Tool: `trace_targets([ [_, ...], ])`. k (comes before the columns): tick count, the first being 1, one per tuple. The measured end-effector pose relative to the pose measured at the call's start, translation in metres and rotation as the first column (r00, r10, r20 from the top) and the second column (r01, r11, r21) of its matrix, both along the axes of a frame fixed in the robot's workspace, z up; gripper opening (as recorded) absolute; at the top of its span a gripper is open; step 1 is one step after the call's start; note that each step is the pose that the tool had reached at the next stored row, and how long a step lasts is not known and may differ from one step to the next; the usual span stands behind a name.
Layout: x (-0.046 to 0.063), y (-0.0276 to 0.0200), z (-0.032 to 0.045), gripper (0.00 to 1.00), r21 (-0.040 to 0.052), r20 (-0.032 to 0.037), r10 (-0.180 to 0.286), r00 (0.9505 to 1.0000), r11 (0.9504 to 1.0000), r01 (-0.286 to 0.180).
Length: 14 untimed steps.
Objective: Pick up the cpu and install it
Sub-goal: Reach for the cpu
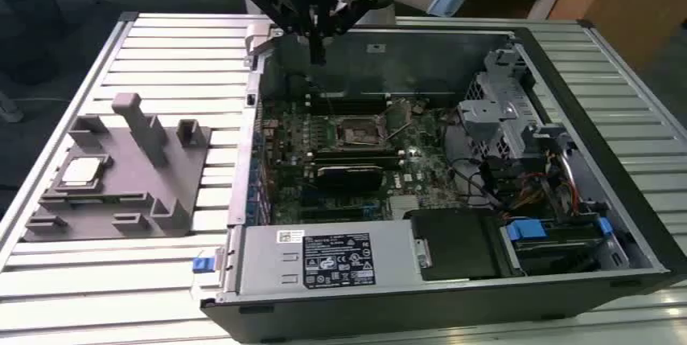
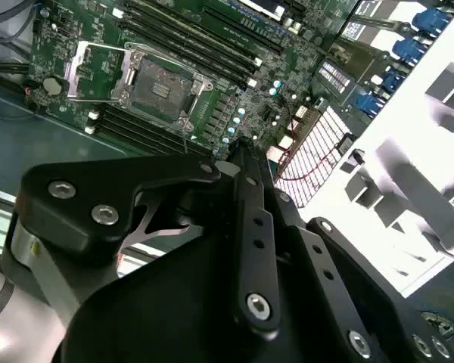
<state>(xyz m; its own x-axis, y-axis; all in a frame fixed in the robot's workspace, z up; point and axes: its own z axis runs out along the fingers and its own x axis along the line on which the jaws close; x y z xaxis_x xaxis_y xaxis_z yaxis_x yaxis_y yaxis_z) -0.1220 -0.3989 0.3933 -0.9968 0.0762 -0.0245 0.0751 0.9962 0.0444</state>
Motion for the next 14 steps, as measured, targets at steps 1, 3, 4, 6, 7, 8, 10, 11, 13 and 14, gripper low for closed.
trace_targets([
  [1,0.0000,0.0000,0.0000,0.11,0.0000,0.0000,0.000,1.0000,1.0000,0.000],
  [3,0.0000,0.0000,0.0000,0.11,0.0000,0.0000,0.000,1.0000,1.0000,0.000],
  [4,0.0000,0.0000,0.0000,0.11,0.0000,0.0000,0.000,1.0000,1.0000,0.000],
  [6,0.0000,0.0000,0.0000,0.11,0.0000,0.0000,0.000,1.0000,1.0000,0.000],
  [7,0.0000,0.0000,0.0000,0.11,0.0000,0.0000,0.000,1.0000,1.0000,0.000],
  [8,0.0000,0.0000,0.0000,0.11,0.0000,0.0000,0.000,1.0000,1.0000,0.000],
  [10,-0.0004,0.0000,0.0001,0.11,-0.0001,-0.0001,0.000,1.0000,1.0000,0.000],
  [11,-0.0007,0.0000,0.0001,0.11,-0.0001,-0.0001,0.000,1.0000,1.0000,0.000],
  [13,-0.0017,0.0000,0.0000,0.11,0.0000,0.0000,0.000,1.0000,1.0000,0.000],
  [14,-0.0027,0.0000,0.0000,0.11,0.0000,0.0000,0.000,1.0000,1.0000,0.000],
])
